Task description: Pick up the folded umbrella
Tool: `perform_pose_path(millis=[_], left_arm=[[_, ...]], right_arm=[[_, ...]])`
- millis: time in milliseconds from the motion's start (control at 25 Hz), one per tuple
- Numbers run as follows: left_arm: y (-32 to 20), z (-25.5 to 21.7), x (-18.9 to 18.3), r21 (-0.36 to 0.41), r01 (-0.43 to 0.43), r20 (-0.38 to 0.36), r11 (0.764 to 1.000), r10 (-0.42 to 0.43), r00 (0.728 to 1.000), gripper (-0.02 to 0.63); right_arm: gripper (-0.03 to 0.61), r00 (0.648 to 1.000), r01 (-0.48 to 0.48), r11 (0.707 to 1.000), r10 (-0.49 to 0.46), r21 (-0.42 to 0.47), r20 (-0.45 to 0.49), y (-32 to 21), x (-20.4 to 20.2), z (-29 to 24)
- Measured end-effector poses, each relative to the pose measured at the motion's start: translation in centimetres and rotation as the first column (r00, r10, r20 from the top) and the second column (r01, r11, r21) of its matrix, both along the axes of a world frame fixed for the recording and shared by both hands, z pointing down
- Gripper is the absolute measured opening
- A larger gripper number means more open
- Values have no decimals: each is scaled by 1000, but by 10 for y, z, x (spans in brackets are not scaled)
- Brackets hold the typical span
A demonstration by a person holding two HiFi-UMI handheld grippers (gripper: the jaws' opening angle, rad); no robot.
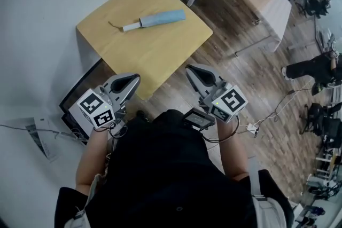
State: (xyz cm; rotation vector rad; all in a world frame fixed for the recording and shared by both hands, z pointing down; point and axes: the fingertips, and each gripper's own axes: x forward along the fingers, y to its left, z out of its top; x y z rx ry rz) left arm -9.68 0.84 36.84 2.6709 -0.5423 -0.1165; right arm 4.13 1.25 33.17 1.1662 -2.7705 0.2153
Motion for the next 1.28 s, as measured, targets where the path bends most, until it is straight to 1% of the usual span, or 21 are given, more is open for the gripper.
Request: perform_pose_path(millis=[80, 160, 240, 320, 400, 520, 640, 760, 960, 1280], left_arm=[[-5, 2, 0, -11, -7, -26, 1000, 6, 1000, 11], [-8, 4, 1, -18, -13, -43, 1000, 12, 999, 11], [-8, 8, 2, -28, -20, -38, 999, 19, 999, 11], [-9, 11, 4, -37, -19, -27, 999, 18, 999, 11], [-12, 12, 7, -42, -9, -18, 999, 8, 1000, 11], [-24, 14, 9, -45, 20, -10, 999, -20, 1000, 11], [-38, 17, 9, -49, 54, 0, 997, -55, 999, 11], [-50, 16, 16, -45, 78, 21, 996, -77, 997, 11], [-77, 12, 37, -44, 114, 44, 992, -112, 993, 11], [-115, -1, 81, -34, 170, 92, 985, -166, 982, 11]], right_arm=[[20, 1000, -15, 1000, 15, 5, 13, -1, 2, 1], [20, 1000, -23, 1000, 23, 17, 0, -5, 5, 3], [20, 1000, -27, 999, 27, 23, -7, -10, 9, 7], [20, 1000, -27, 1000, 27, 4, -13, -15, 13, 11], [20, 1000, -22, 1000, 22, -9, 11, -24, 15, 12], [20, 999, 7, 1000, -8, 2, 38, -42, 16, 14], [20, 999, 46, 999, -46, 9, 4, -61, 16, 22], [20, 997, 79, 997, -80, 20, 8, -80, 21, 22], [20, 992, 121, 993, -122, 14, 37, -113, 42, 24], [20, 977, 195, 981, -196, 19, 85, -162, 77, 22]])
